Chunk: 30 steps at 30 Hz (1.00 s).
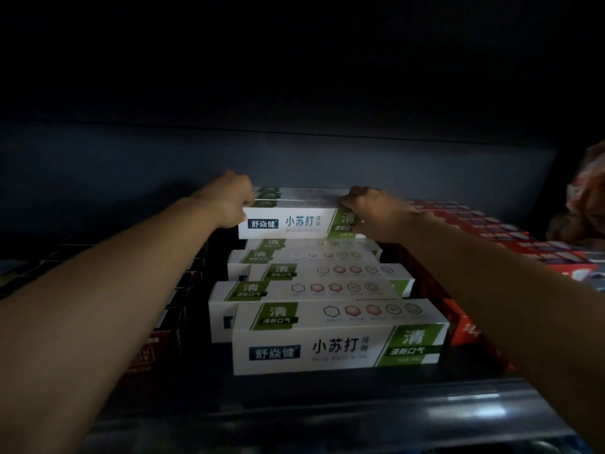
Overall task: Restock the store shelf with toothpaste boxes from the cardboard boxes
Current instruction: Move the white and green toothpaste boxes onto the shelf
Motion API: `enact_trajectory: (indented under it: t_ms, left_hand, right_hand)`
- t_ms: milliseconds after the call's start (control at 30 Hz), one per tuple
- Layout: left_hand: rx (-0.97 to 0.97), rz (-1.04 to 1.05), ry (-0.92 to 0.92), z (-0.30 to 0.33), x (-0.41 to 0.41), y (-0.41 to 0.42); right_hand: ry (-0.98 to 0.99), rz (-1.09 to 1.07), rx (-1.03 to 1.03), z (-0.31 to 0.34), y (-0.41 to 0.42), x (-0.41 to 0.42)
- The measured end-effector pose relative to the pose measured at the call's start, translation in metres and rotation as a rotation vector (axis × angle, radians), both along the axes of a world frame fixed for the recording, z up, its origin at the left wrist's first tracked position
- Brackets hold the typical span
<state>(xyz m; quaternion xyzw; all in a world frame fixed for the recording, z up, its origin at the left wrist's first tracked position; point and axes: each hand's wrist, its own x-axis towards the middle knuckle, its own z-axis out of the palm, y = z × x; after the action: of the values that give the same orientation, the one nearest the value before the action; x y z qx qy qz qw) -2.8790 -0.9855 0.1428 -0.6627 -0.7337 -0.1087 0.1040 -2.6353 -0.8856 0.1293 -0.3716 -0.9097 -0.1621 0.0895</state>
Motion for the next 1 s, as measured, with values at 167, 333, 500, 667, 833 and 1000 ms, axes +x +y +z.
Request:
enact_trajectory:
  t_ms: [167, 333, 500, 667, 833, 1000]
  left_hand:
    - [0.021, -0.010, 0.008, -0.005, -0.004, 0.007]
    - [0.029, 0.009, -0.007, -0.007, -0.004, 0.009]
    - [-0.032, 0.011, -0.020, -0.005, -0.001, 0.007]
    - [-0.051, 0.001, -0.009, -0.002, 0.013, 0.000]
    - [-0.037, -0.037, -0.010, 0.007, 0.026, -0.005]
    - [-0.098, -0.073, -0.018, 0.009, 0.050, -0.018]
  right_hand:
    - [-0.006, -0.009, 0.010, -0.001, 0.001, 0.001]
    - [-0.011, -0.025, 0.035, -0.003, 0.002, 0.002]
    - [-0.017, -0.034, 0.012, -0.004, 0.003, 0.001]
    - [-0.027, -0.026, -0.008, 0.003, -0.007, 0.003]
    - [-0.043, -0.024, 0.038, 0.008, -0.016, 0.009]
    - [-0.071, 0.029, 0.045, 0.007, -0.027, 0.015]
